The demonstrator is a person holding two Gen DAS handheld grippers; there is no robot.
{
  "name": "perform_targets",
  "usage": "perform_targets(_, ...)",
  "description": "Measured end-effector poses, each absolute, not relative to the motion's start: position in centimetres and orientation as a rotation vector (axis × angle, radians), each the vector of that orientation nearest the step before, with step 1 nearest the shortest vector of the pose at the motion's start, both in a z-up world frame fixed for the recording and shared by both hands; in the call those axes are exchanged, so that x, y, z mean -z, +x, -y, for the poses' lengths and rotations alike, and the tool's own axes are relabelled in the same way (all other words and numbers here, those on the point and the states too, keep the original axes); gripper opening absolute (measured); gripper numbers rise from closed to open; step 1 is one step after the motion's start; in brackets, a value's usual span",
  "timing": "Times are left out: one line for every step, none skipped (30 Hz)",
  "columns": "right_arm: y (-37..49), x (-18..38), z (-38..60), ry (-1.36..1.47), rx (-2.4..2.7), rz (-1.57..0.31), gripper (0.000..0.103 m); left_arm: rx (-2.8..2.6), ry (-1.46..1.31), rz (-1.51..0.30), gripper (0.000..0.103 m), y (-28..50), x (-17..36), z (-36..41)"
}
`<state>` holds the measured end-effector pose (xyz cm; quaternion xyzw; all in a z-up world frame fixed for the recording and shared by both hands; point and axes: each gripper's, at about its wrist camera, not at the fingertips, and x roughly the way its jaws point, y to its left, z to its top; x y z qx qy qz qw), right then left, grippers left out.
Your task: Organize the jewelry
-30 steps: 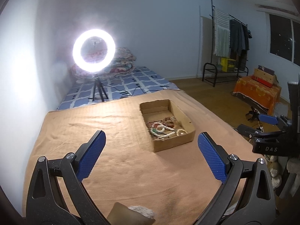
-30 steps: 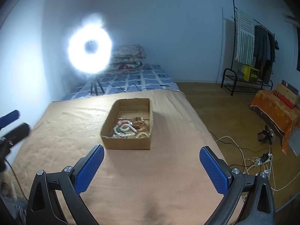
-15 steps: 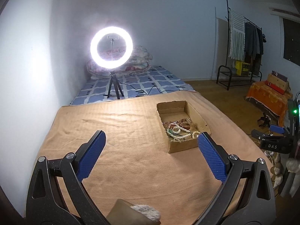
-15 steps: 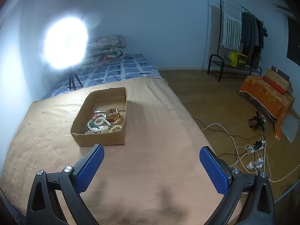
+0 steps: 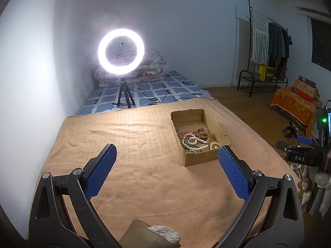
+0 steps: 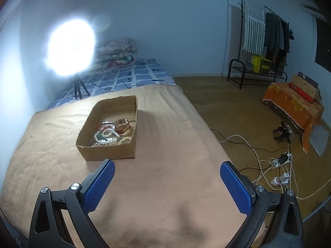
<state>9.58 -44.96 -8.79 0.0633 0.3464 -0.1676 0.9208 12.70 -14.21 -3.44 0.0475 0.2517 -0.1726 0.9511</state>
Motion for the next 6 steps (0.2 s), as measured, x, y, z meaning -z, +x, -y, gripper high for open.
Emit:
perform_targets(9.55, 8.78, 45.05, 0.135, 0.346, -0.711, 0.103, 0.354, 0.094, -0.513, 0.101, 12.67, 3.44, 14.19)
perform_targets(9.52, 8.78, 45.11, 0.138, 0.347, -0.711, 0.103, 0.361, 0.093, -0.507, 0.101, 12.56, 3.45, 14.25)
perform_targets(9.49, 8.81, 45.10, 0.140, 0.347, -0.710, 0.103, 0.359, 0.100, -0.499, 0.101, 12.32, 3.51, 14.33)
perform_targets(9.45, 8.81, 45.07, 0.140, 0.348, -0.710, 0.103, 0.356, 0.110, -0.492, 0.101, 12.11, 3.56, 14.44)
perform_targets(9.42, 8.81, 45.04, 0.139, 0.348, -0.711, 0.103, 0.356, 0.115, -0.489, 0.101, 11.96, 3.61, 14.49)
perform_targets(9.40, 8.81, 45.07, 0.137, 0.346, -0.712, 0.103, 0.359, 0.119, -0.487, 0.101, 11.85, 3.67, 14.57)
